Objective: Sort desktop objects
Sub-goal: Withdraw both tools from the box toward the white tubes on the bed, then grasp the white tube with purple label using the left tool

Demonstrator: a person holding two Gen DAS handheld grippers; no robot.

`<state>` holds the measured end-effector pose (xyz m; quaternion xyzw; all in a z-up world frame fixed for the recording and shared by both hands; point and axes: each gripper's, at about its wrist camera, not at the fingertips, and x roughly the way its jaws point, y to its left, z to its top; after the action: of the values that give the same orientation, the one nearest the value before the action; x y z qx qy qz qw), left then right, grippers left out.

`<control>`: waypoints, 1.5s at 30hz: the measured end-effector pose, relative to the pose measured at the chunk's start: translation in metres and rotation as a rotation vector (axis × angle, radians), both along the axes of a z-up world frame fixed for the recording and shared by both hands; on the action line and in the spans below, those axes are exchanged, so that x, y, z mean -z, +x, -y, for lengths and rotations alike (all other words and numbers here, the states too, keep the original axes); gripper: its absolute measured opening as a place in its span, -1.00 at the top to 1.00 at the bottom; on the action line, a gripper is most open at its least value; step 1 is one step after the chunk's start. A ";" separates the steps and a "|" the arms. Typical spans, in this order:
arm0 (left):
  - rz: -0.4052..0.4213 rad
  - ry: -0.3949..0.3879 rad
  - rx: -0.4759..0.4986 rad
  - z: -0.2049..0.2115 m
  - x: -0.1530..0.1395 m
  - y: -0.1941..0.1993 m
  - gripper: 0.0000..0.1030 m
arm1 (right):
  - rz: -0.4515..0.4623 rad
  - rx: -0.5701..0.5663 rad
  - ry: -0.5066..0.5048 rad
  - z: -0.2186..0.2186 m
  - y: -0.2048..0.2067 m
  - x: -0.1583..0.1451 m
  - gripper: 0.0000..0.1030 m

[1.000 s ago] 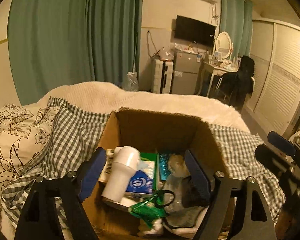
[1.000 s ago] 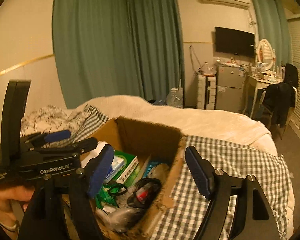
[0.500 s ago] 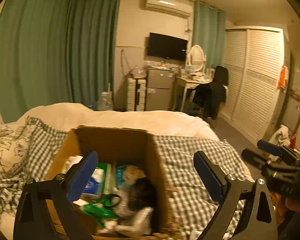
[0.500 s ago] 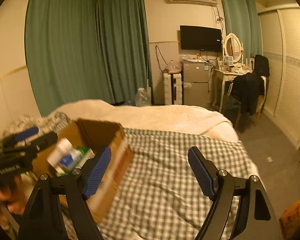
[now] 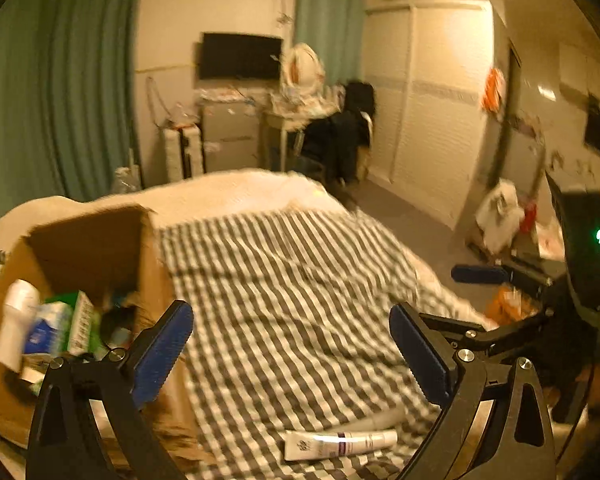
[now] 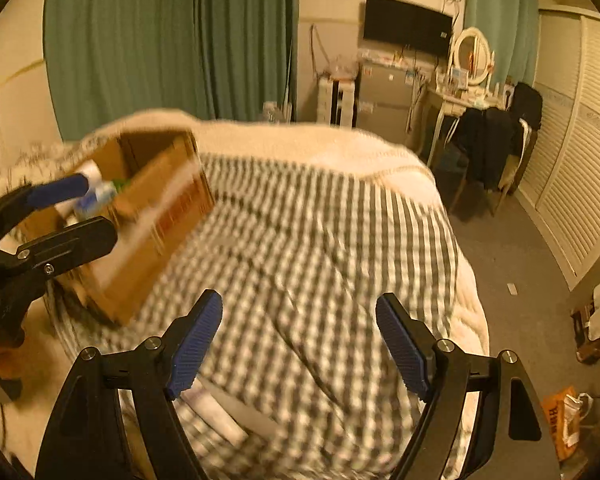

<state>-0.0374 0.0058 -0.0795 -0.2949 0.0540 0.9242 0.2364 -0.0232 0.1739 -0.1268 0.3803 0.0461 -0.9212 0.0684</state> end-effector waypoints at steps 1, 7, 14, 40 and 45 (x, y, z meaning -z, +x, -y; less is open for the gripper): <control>0.008 -0.028 0.010 -0.006 0.008 -0.001 -0.96 | 0.026 -0.010 0.007 -0.004 0.001 0.008 -0.54; 0.119 -0.174 0.029 -0.027 0.053 -0.008 -0.96 | 0.193 -0.099 0.058 -0.010 -0.001 0.057 -0.40; 0.198 -0.240 0.037 -0.030 0.071 -0.006 -0.96 | 0.336 -0.253 0.147 0.014 0.006 0.098 -0.09; 0.681 -0.101 -0.032 -0.042 0.150 -0.018 -0.90 | 0.325 -0.217 0.041 -0.004 0.024 0.087 0.73; 0.704 -0.060 0.022 -0.056 0.155 -0.018 -0.81 | 0.283 -0.110 0.061 -0.028 0.019 0.074 0.72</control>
<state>-0.0558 0.0621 -0.2342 -0.6018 -0.0003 0.7612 0.2418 -0.0047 0.2016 -0.2004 0.5053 0.0846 -0.8513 0.1132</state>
